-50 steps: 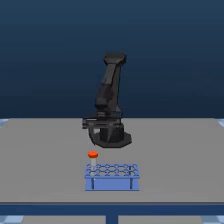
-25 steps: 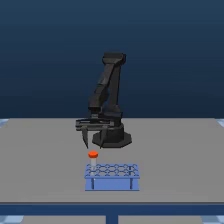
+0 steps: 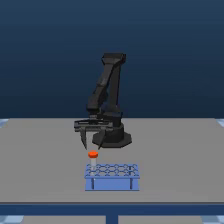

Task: Pick up the centrifuge tube on the rack

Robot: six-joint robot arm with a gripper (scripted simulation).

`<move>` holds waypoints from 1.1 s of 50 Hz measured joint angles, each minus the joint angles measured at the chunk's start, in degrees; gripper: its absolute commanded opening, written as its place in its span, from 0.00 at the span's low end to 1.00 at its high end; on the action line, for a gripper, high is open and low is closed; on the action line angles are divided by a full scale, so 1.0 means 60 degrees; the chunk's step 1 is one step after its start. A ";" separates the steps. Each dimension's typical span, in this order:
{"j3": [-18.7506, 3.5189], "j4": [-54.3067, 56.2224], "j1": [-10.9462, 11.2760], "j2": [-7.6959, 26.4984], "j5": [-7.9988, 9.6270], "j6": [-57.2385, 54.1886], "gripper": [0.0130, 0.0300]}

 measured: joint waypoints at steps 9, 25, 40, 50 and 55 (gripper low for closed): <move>0.0099 0.0423 0.0020 -0.0001 -0.0018 -0.0394 1.00; 0.0235 0.1461 0.0024 0.0205 -0.0098 -0.1431 1.00; 0.0430 0.2885 0.0024 0.0522 -0.0273 -0.2877 1.00; 0.0542 0.3684 0.0024 0.0728 -0.0426 -0.3737 1.00; 0.0584 0.3977 0.0024 0.0811 -0.0498 -0.4067 1.00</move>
